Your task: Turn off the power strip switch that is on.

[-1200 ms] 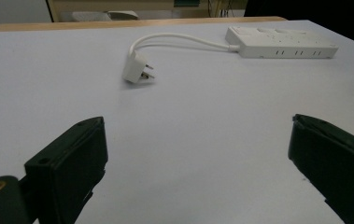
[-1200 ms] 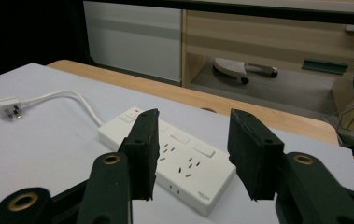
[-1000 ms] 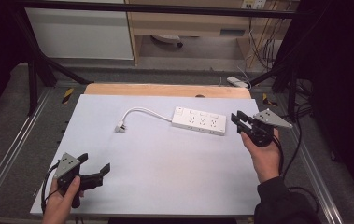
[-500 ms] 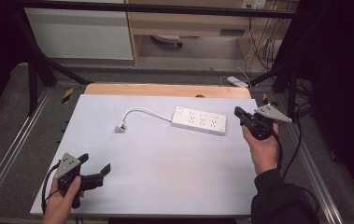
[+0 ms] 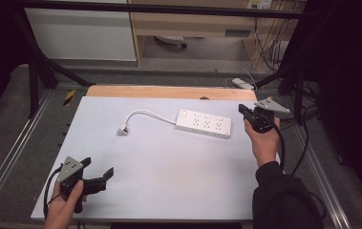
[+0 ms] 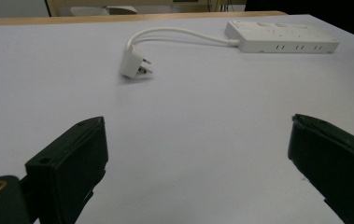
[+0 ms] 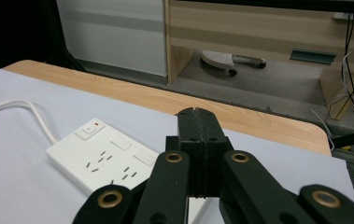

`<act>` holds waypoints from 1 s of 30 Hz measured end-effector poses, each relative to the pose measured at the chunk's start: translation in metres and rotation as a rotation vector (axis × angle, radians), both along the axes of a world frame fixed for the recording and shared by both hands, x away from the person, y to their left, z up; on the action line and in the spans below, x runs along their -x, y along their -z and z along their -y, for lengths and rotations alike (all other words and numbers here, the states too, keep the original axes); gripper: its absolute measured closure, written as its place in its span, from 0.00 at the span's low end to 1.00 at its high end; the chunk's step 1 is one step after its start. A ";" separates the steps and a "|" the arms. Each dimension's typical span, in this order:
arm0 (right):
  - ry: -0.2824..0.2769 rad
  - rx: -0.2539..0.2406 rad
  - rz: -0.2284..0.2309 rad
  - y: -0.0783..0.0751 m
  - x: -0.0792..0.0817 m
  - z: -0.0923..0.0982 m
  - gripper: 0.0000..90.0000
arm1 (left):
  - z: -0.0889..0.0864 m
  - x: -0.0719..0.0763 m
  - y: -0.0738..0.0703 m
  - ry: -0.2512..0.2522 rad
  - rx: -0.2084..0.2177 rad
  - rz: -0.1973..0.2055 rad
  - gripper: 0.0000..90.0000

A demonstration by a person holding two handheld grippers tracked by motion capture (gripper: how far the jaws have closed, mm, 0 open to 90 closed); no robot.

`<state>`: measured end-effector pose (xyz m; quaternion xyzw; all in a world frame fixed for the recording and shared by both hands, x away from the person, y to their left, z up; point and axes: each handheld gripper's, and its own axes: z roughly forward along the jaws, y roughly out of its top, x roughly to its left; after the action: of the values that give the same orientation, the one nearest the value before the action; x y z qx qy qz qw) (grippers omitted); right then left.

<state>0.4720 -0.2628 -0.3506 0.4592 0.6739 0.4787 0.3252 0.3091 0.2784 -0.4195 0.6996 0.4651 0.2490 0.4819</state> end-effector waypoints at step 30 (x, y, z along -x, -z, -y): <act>0.033 0.052 -0.112 0.030 -0.066 -0.005 1.00 | 0.002 -0.001 0.001 0.012 -0.012 -0.009 0.06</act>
<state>0.5378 -0.2573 -0.3808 0.4879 0.6957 0.4289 0.3067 0.3097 0.2766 -0.4210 0.7065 0.4613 0.2459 0.4771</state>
